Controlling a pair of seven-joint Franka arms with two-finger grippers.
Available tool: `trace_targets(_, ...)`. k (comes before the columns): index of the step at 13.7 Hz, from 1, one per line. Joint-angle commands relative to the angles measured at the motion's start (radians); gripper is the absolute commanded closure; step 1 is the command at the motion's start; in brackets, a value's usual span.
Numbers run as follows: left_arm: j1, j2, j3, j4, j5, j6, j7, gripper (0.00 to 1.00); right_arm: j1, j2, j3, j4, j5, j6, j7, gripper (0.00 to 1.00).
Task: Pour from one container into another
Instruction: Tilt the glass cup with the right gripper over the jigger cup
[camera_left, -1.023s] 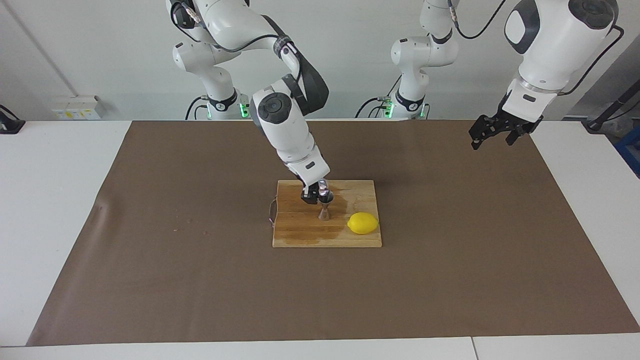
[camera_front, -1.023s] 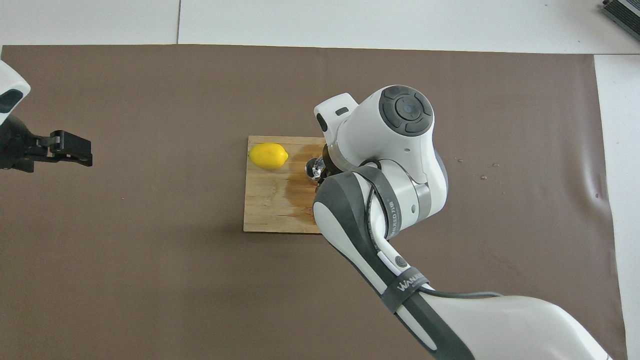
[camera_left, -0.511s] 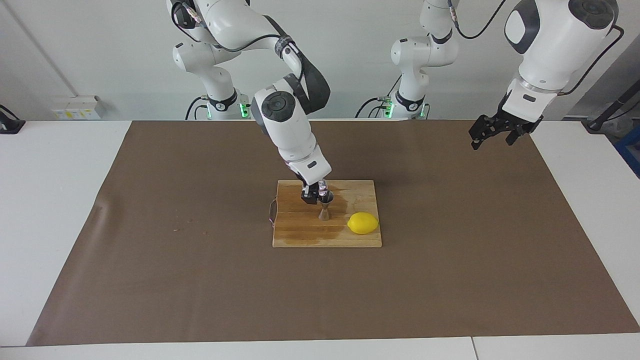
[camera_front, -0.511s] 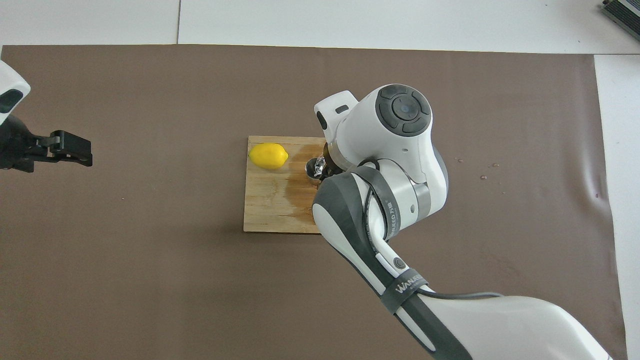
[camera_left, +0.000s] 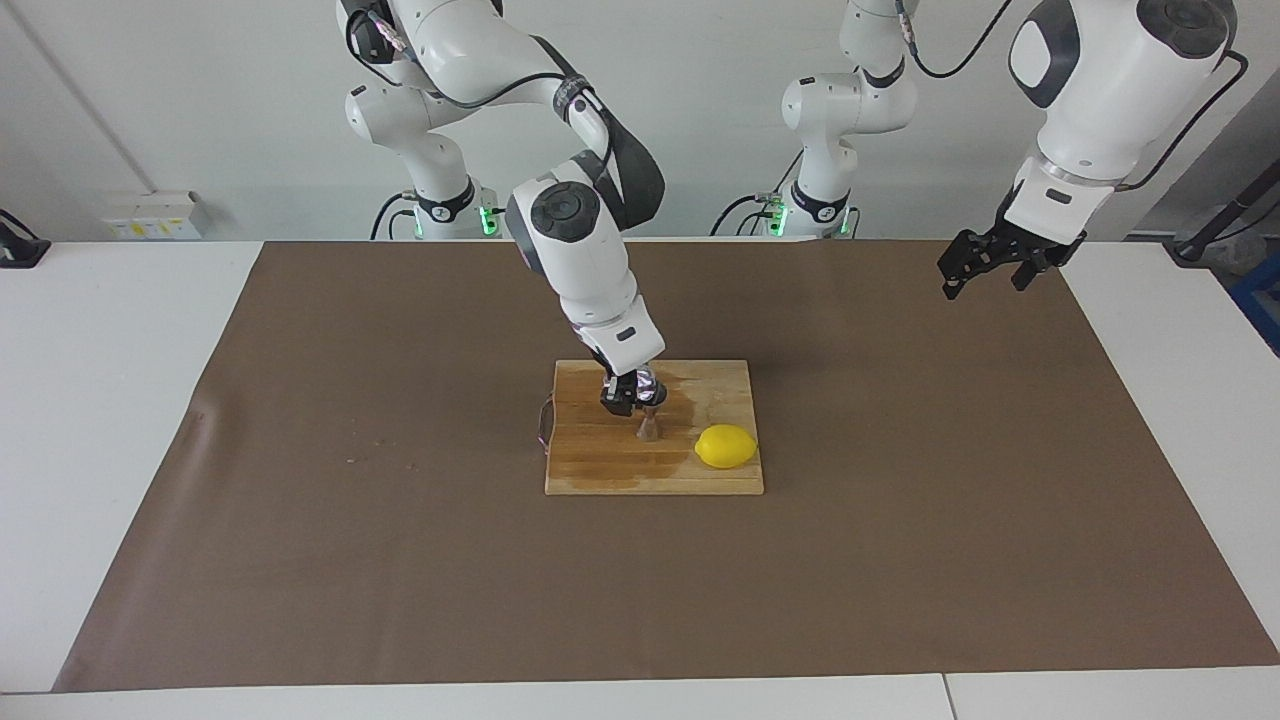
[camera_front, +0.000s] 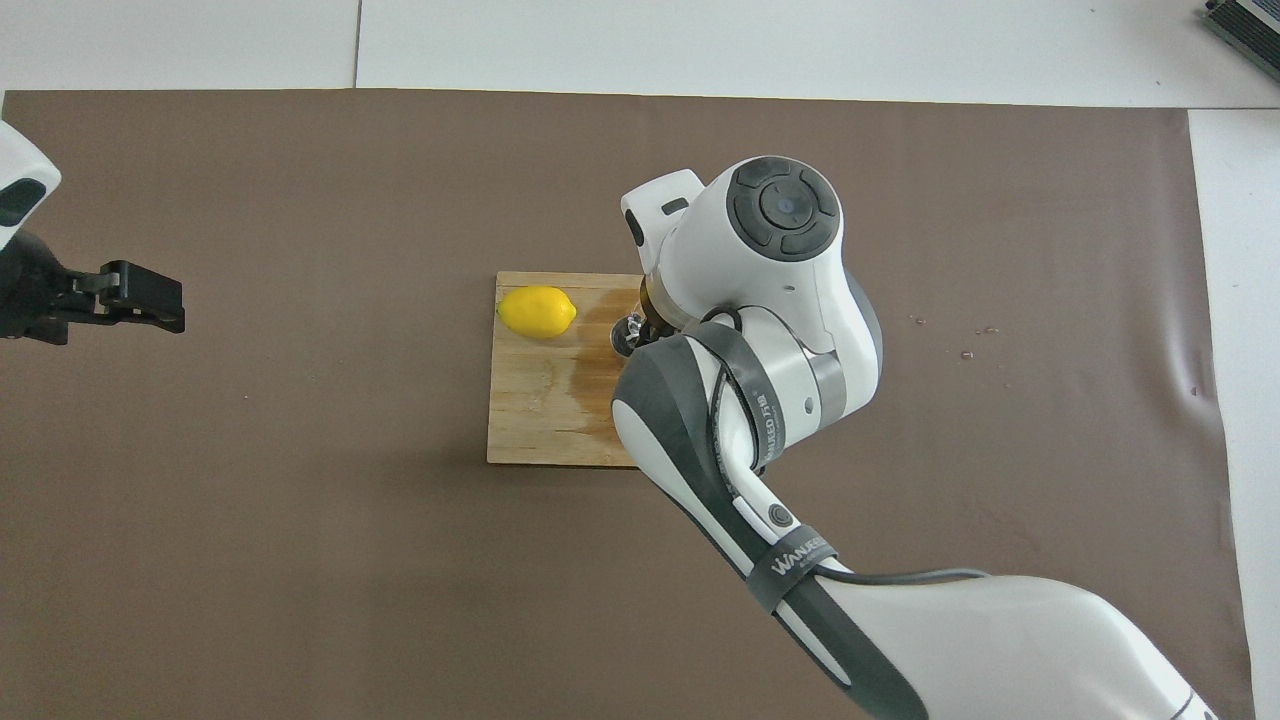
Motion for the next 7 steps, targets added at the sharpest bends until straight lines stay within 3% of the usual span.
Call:
trace_targets(1, 0.003, -0.031, -0.002, -0.037, 0.015, 0.006, -0.011, 0.0, -0.002, 0.016, 0.007, 0.037, -0.034, -0.031, 0.022, 0.89)
trace_targets(7, 0.003, -0.031, -0.002, -0.037, 0.015, 0.006, -0.011, 0.0, -0.001, 0.016, 0.009, 0.039, -0.046, -0.035, 0.022, 0.89)
